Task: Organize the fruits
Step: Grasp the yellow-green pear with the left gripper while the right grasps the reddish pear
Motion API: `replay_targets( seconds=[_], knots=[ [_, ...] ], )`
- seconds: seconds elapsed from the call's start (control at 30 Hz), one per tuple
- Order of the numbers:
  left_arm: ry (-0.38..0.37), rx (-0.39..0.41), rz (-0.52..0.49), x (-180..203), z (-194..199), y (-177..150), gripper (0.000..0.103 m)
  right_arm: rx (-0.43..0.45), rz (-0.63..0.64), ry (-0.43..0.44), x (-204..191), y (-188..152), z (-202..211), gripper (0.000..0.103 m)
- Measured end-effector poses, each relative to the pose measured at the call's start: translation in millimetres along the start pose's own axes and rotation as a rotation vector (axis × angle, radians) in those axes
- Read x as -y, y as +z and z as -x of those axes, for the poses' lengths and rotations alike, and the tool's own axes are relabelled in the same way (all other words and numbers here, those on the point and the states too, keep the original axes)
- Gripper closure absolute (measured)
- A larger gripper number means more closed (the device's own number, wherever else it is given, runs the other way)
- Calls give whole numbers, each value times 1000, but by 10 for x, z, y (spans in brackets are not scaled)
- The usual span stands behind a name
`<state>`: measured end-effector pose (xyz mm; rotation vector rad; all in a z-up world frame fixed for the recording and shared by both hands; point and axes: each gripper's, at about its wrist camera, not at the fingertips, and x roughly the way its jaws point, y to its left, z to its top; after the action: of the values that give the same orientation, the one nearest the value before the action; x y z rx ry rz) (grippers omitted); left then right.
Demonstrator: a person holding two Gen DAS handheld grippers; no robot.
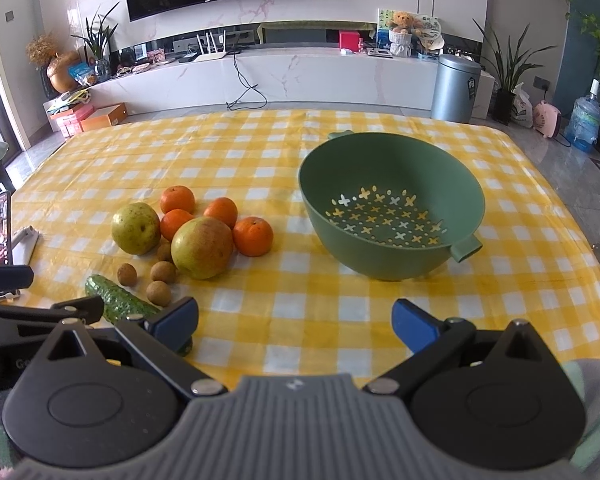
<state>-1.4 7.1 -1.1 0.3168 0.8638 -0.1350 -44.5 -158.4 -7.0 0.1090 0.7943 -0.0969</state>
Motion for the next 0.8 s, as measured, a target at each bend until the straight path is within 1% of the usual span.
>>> replay_targets(
  seconds=[0.43, 0.5, 0.57, 0.63, 0.67, 0.7, 0.73, 0.8],
  knots=[
    [-4, -3, -5, -2, -12, 2, 15, -1, -3, 5, 5, -6, -34, 4],
    [-6, 2, -13, -17, -16, 16, 18, 5, -9, 16, 12, -9, -43, 4],
    [-9, 11, -30, -40, -16, 50, 20, 20, -20, 47, 27, -18, -55, 4],
    [-15, 20, -50, -74, -19, 103, 26, 37, -28, 76, 30, -18, -72, 4],
    [-25, 23, -54, -101, -26, 139, 27, 46, -26, 89, 20, -11, -81, 5],
    [-41, 25, -50, -139, -37, 173, 29, 57, -21, 102, 5, -3, -90, 10],
    [-58, 24, -40, -180, -51, 204, 31, 69, -15, 120, -8, 4, -106, 12],
    [-100, 15, -16, -279, -105, 282, 36, 89, -15, 154, -35, 28, -147, 12]
  ],
)
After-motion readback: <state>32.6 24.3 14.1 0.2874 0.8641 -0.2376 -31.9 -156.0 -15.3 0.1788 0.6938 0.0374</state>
